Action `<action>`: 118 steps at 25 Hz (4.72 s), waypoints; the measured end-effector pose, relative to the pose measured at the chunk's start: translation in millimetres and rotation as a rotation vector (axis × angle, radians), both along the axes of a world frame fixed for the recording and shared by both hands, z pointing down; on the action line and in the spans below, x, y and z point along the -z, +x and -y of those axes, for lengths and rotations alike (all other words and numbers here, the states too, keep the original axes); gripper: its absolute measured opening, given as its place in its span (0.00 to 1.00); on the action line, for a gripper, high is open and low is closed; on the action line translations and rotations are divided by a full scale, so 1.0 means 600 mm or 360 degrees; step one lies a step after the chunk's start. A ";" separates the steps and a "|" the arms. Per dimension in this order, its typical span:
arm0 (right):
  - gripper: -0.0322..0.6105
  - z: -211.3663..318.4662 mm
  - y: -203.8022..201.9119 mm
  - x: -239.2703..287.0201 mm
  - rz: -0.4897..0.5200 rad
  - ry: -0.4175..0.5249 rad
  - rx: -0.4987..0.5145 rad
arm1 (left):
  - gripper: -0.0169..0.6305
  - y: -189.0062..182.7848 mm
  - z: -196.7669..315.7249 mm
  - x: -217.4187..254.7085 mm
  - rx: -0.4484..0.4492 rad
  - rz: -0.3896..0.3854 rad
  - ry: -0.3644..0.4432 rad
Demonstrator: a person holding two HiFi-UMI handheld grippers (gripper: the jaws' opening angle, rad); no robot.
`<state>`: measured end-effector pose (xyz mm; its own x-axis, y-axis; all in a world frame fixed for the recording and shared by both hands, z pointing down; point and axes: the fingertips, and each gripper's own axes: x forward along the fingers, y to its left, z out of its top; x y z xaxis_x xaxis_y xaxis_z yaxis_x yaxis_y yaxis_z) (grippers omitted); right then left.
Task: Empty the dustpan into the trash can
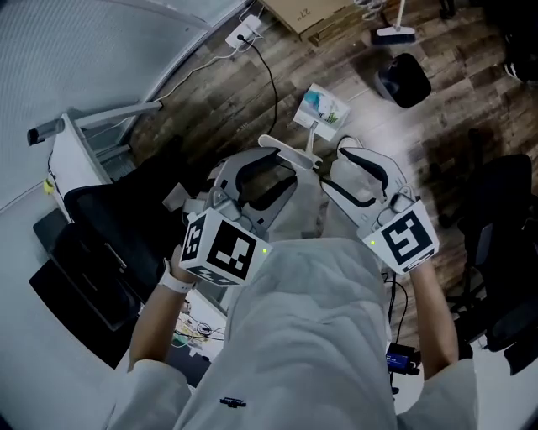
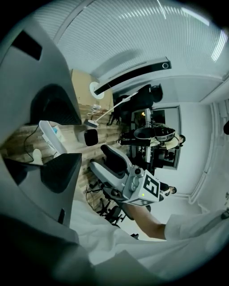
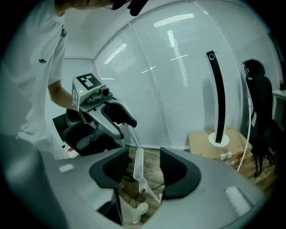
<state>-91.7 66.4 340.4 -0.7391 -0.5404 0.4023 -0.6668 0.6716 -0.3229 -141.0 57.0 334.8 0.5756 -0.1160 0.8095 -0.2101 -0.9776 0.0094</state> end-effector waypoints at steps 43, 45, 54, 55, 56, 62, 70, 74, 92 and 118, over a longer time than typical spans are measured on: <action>0.49 -0.079 -0.084 -0.328 -0.0292 -0.0024 0.0116 | 0.22 0.002 -0.059 -0.268 -0.1393 0.0531 0.0290; 0.49 -0.075 -0.090 -0.341 -0.0301 -0.0022 0.0120 | 0.21 0.001 -0.059 -0.267 -0.1413 0.0529 0.0296; 0.46 -0.057 -0.098 -0.391 -0.0385 0.0013 0.0198 | 0.21 0.002 -0.054 -0.265 -0.1418 0.0502 0.0299; 0.45 -0.056 -0.099 -0.398 -0.0387 0.0016 0.0207 | 0.21 0.004 -0.053 -0.266 -0.1416 0.0501 0.0303; 0.43 -0.055 -0.100 -0.404 -0.0389 0.0019 0.0216 | 0.21 0.005 -0.052 -0.266 -0.1415 0.0500 0.0304; 0.20 -0.047 -0.106 -0.426 -0.0426 0.0049 0.0190 | 0.21 -0.001 -0.045 -0.263 -0.1392 0.0503 0.0291; 0.20 -0.040 -0.095 -0.406 -0.0343 0.0024 0.0111 | 0.21 0.008 -0.037 -0.246 -0.1360 0.0482 0.0268; 0.19 -0.029 -0.085 -0.377 -0.0261 0.0036 0.0071 | 0.21 0.020 -0.020 -0.221 -0.1283 0.0432 0.0215; 0.19 -0.008 -0.027 -0.248 -0.0206 0.0064 0.0023 | 0.21 0.083 0.006 -0.094 -0.1268 0.0410 0.0212; 0.19 -0.035 0.100 -0.025 -0.0286 0.0102 -0.0170 | 0.21 0.207 -0.032 0.134 -0.1355 0.0351 0.0353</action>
<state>-31.6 87.7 355.1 -0.5959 -0.6402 0.4847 -0.7781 0.6095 -0.1516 -17.0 76.0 254.7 0.3726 0.1116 0.9212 0.6097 -0.7779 -0.1524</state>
